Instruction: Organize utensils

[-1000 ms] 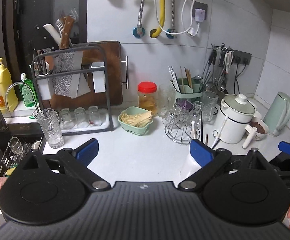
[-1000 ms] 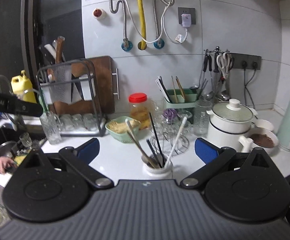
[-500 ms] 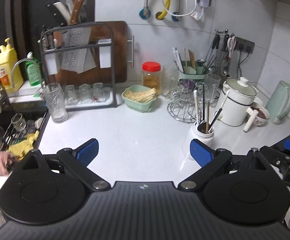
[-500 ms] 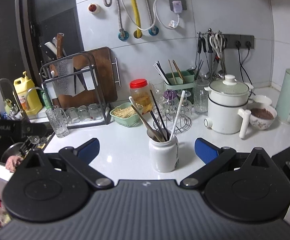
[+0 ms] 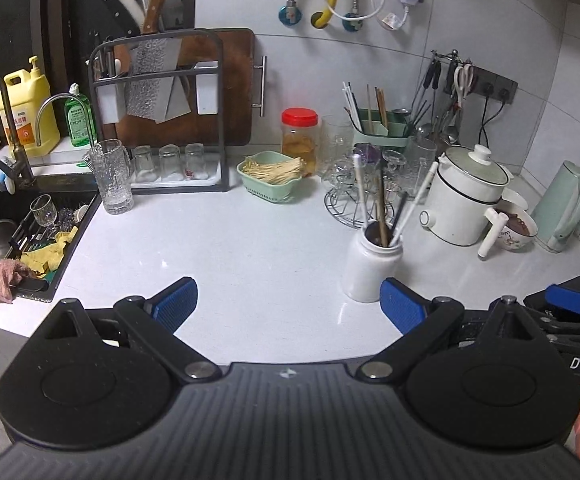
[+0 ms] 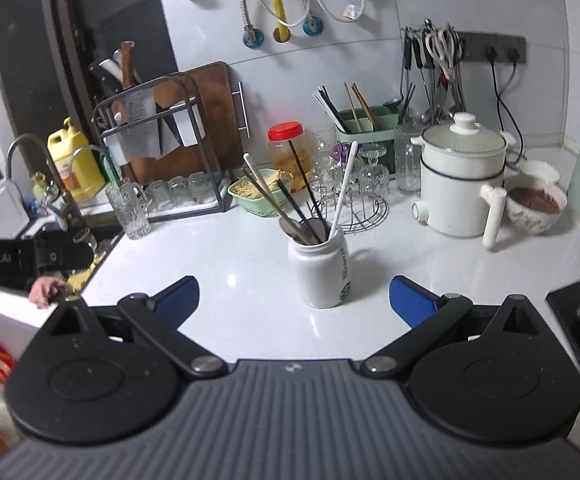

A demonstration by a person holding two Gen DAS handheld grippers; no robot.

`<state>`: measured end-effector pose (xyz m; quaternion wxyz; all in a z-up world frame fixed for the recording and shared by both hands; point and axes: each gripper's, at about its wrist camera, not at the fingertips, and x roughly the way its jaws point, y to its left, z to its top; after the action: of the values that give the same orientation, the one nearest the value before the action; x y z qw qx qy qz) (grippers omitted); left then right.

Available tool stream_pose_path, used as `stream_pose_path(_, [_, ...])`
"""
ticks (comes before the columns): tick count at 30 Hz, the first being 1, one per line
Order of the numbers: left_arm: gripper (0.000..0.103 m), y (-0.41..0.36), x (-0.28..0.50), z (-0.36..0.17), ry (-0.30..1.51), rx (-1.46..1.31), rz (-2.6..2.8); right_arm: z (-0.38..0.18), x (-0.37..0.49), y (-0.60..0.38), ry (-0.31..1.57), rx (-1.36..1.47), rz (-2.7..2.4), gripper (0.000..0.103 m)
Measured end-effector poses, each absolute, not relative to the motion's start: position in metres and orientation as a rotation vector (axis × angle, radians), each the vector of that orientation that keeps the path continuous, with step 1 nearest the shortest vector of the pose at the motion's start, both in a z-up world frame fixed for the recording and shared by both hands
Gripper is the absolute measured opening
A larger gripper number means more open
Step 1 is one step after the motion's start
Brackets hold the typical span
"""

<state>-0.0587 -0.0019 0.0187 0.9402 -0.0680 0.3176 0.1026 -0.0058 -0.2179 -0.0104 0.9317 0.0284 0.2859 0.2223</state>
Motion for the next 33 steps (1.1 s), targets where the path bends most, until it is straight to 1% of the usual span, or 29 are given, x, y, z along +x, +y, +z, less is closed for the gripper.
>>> stream_pose_path(10, [0.099, -0.028, -0.060, 0.015, 0.641, -0.174, 0.216, -0.010, -0.002, -0.237, 0.573, 0.044, 0.496, 0.103])
stream_pose_path(33, [0.099, -0.034, -0.069, 0.018, 0.652, -0.193, 0.237, -0.007, -0.002, -0.247, 0.553, 0.061, 0.515, 0.103])
